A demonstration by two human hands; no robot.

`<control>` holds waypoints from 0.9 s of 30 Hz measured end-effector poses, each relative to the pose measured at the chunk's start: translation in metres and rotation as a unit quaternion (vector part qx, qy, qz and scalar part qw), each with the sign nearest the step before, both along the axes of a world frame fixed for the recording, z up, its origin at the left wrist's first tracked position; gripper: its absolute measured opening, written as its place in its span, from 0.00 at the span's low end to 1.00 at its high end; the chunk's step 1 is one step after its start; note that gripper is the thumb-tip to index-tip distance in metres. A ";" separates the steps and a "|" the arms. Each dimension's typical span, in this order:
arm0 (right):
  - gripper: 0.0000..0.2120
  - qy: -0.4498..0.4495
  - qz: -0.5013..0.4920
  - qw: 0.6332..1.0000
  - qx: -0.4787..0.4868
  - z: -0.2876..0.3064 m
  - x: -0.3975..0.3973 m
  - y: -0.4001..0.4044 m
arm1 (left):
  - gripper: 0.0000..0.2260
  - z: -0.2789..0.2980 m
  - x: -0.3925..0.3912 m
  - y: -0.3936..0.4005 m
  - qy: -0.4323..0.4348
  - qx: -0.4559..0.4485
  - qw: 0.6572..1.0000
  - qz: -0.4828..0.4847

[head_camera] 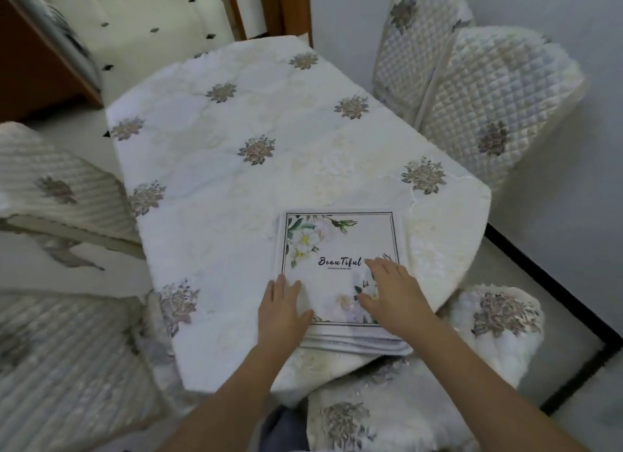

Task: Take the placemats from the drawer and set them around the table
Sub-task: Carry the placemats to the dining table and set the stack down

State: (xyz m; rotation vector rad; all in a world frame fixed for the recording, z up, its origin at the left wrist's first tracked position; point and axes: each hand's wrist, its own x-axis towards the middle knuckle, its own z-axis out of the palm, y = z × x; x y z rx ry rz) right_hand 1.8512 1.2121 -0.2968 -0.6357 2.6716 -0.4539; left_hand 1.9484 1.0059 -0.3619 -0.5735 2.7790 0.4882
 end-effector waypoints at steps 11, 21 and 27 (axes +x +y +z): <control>0.37 0.008 0.053 0.992 0.111 -0.054 0.019 0.001 | 0.38 0.006 -0.008 -0.004 -0.080 -0.022 0.996 -0.041; 0.38 0.010 0.078 0.985 0.155 -0.059 0.018 0.002 | 0.36 0.012 -0.015 0.002 -0.100 -0.038 0.993 -0.045; 0.37 -0.005 0.085 0.981 0.175 -0.059 0.016 0.000 | 0.36 0.007 -0.015 0.000 -0.094 -0.032 0.994 -0.045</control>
